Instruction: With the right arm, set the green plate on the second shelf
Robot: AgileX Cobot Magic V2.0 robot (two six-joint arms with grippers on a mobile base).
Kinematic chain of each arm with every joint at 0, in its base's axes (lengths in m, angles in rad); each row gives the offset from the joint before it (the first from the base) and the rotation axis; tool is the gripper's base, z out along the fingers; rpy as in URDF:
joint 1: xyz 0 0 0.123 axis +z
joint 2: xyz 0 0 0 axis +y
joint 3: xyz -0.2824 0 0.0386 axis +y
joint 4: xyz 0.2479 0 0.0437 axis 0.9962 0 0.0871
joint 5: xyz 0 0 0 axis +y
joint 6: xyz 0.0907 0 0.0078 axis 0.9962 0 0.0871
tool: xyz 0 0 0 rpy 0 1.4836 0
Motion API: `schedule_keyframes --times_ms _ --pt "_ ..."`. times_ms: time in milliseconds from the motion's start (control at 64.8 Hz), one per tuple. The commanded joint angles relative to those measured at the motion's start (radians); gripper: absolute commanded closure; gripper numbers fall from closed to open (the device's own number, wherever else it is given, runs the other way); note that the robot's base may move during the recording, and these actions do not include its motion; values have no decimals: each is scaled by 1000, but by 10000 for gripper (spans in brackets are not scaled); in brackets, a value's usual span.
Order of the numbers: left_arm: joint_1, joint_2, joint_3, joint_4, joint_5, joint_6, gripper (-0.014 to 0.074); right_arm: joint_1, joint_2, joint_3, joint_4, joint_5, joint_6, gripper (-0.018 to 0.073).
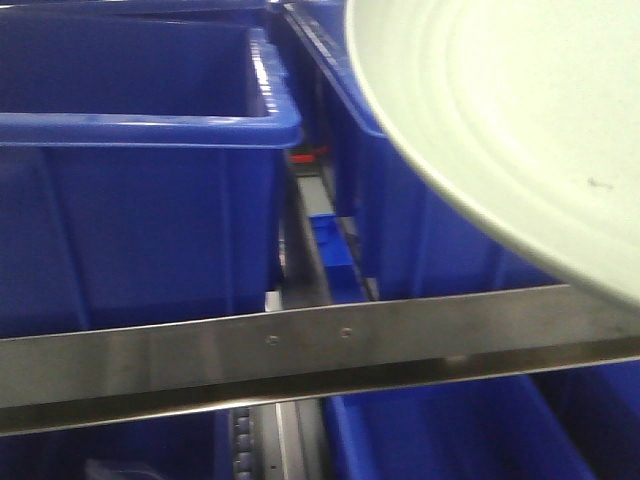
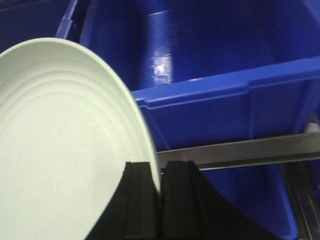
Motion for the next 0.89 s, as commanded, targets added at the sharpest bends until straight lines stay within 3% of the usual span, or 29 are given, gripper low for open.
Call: schedule_keyframes --times_ms 0,571,879 --pt "-6 -18 41 -8 -89 -3 466 -5 11 -27 7 -112 3 512" --pt "-6 -18 41 -8 -89 -3 466 -5 11 -27 7 -112 3 512" --pt "-6 -18 41 -8 -89 -3 466 -5 11 -28 -30 -217 -1 512"
